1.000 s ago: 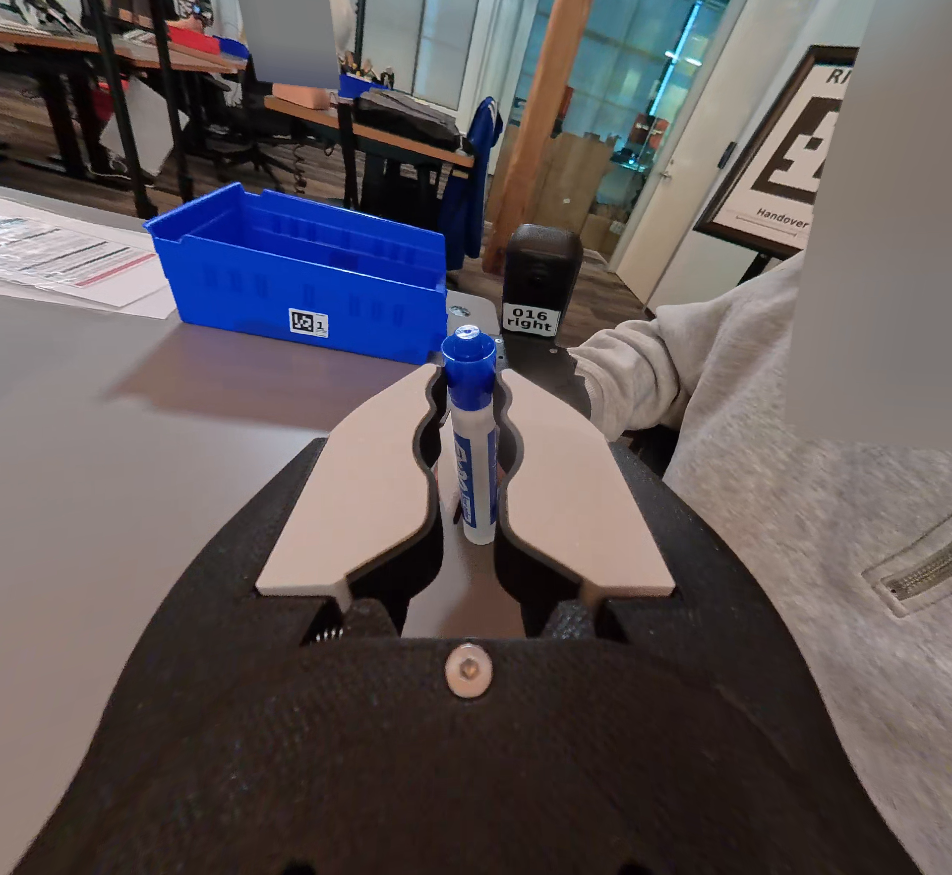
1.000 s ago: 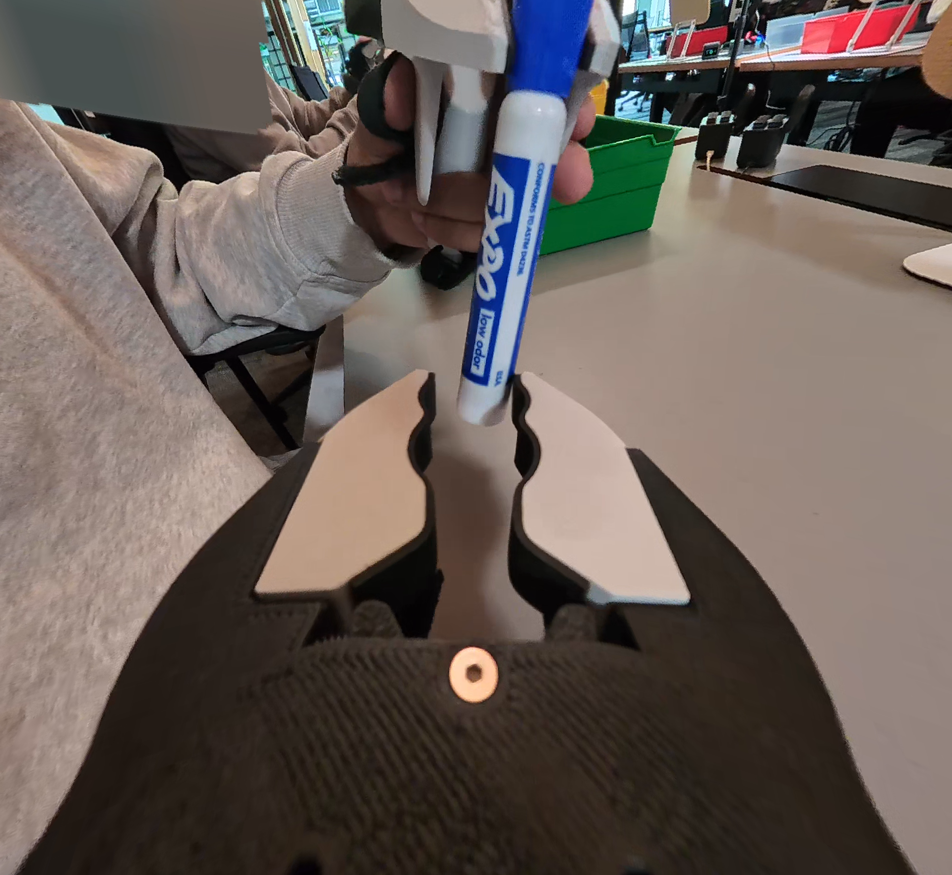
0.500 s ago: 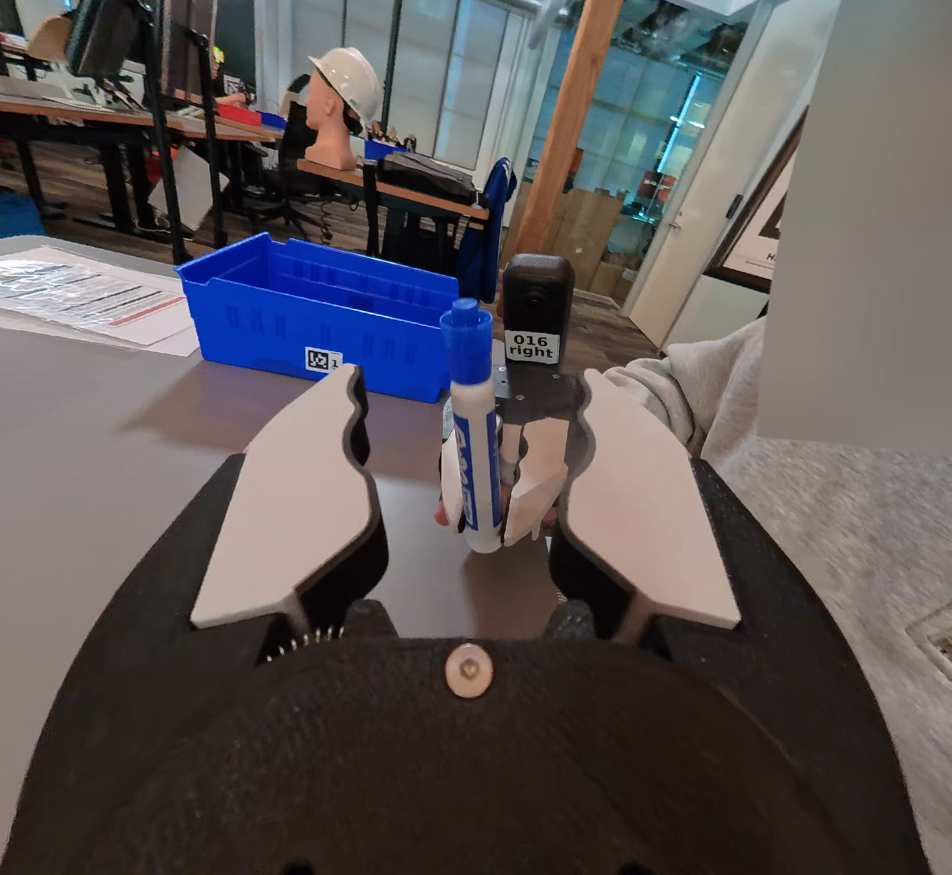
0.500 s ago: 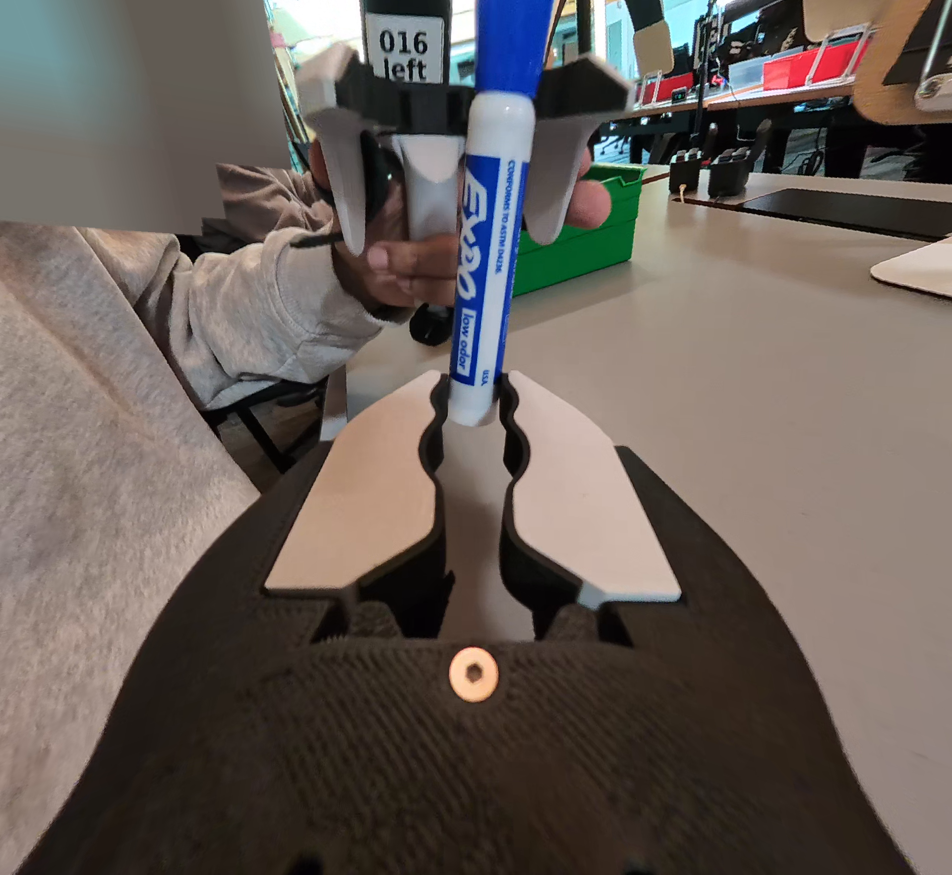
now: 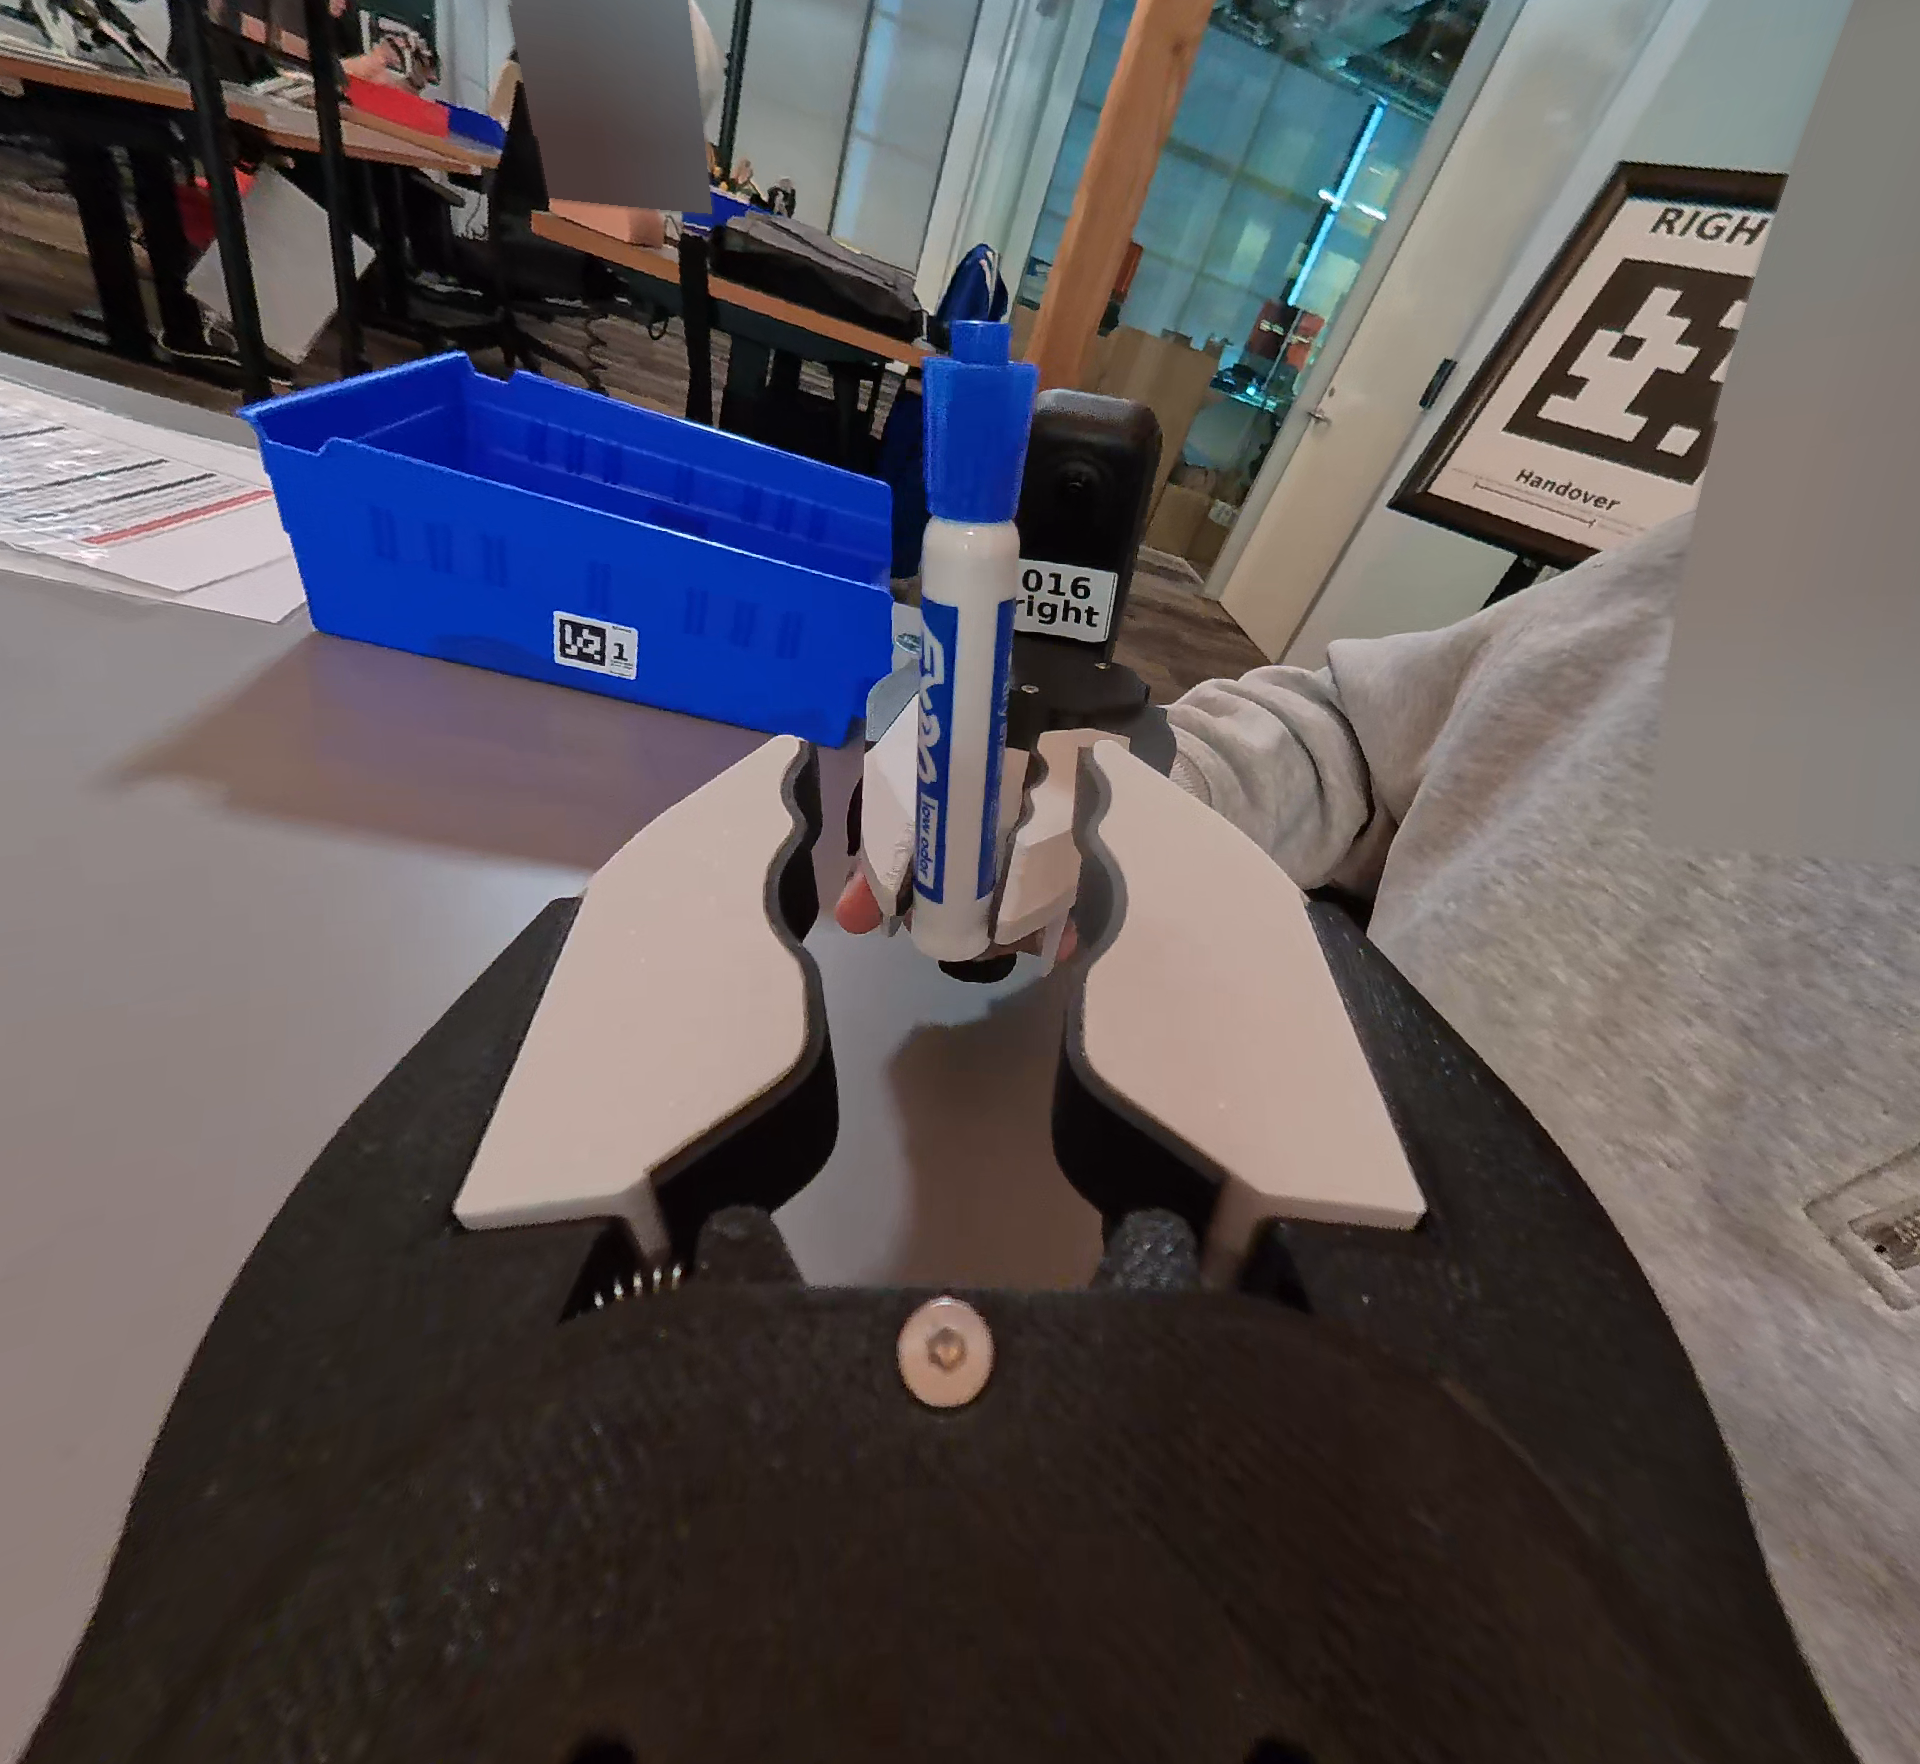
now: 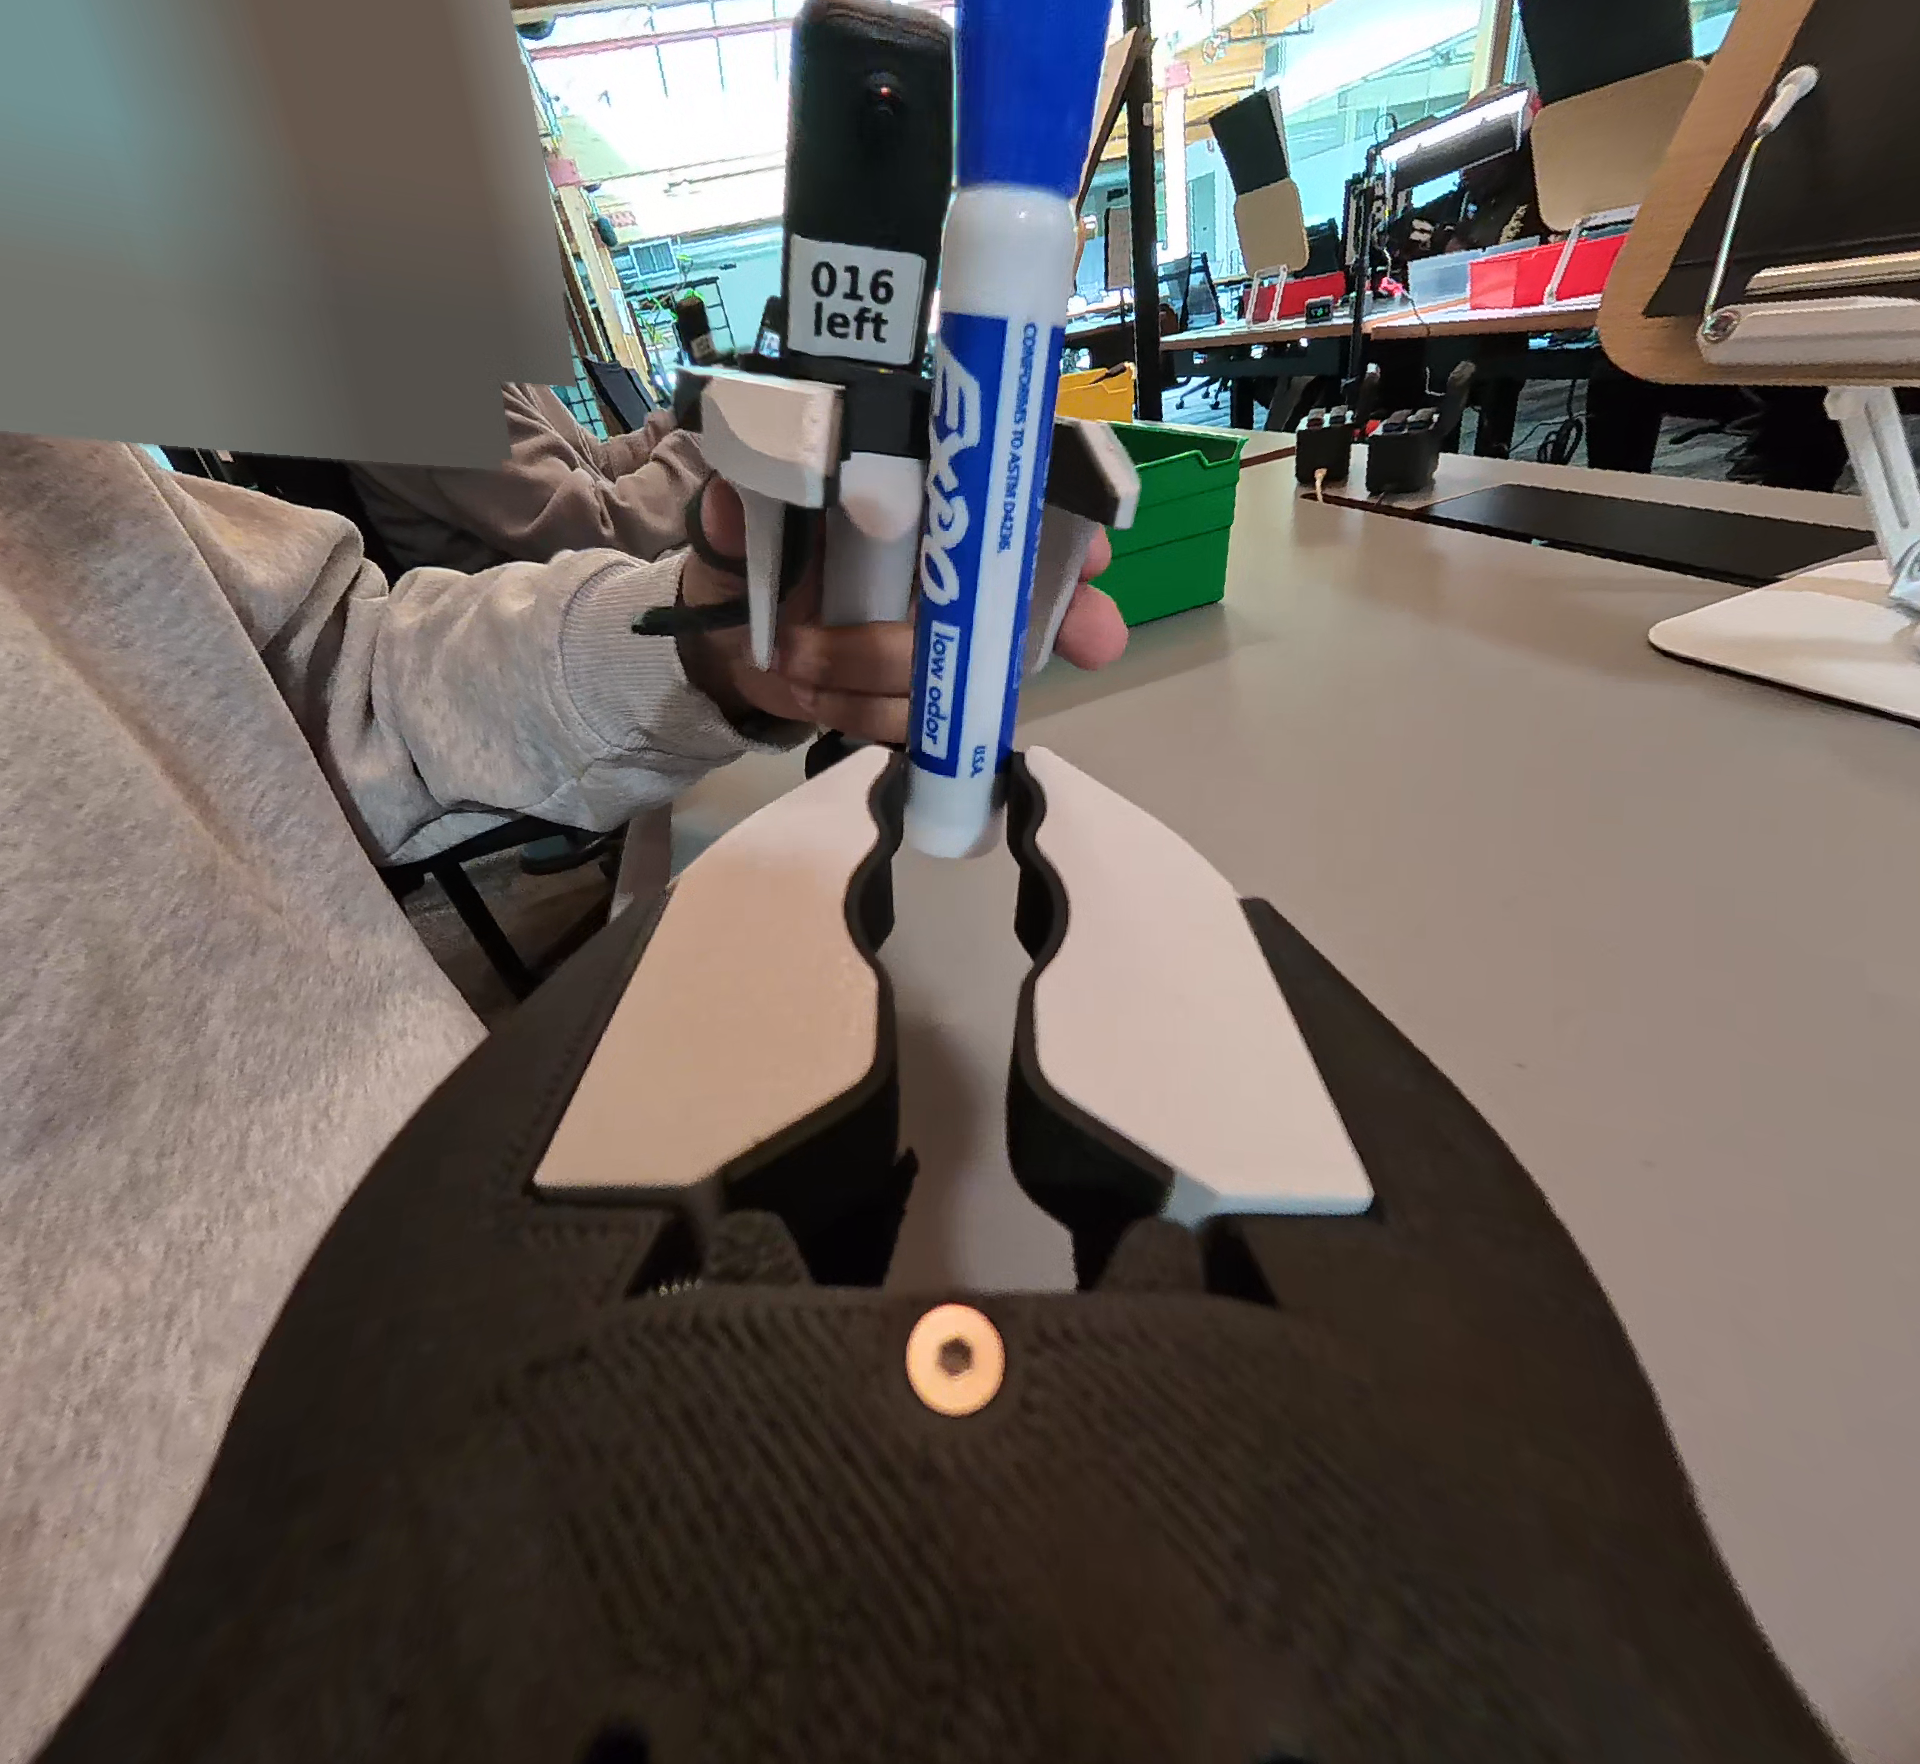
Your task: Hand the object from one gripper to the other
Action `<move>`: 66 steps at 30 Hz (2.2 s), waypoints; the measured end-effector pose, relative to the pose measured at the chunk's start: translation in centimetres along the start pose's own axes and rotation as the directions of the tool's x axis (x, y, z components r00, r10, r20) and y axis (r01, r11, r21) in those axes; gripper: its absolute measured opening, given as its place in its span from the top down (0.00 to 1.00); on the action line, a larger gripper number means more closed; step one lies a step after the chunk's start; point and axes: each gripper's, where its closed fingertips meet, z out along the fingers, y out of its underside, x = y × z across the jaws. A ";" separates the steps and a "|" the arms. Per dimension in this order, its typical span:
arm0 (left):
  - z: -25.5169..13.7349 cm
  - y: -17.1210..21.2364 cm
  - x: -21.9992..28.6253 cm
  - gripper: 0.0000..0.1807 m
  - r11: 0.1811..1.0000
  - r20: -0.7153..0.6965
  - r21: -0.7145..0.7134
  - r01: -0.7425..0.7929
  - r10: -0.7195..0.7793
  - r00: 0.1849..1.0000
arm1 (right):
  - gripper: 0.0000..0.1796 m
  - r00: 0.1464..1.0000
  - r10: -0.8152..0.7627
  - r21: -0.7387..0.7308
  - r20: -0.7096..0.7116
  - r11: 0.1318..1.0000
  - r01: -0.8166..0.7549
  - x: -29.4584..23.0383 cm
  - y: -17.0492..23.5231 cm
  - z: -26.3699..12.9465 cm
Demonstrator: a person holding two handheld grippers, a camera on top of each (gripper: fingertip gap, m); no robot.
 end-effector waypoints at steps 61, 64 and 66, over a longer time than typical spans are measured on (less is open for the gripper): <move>1.7 2.8 0.6 0.90 0.992 0.022 -0.011 -0.125 0.126 0.992 | 0.83 0.997 -0.057 0.030 -0.050 0.998 0.059 0.1 -3.5 -1.8; 2.4 3.7 1.3 0.90 0.989 -0.003 -0.046 -0.144 0.144 0.990 | 0.85 0.997 -0.067 0.036 -0.032 0.997 0.068 -1.0 -4.1 -1.5; 2.8 3.9 1.7 0.90 0.989 -0.019 -0.047 -0.138 0.137 0.990 | 0.86 0.998 -0.062 0.031 -0.011 0.998 0.062 -1.5 -4.2 -1.4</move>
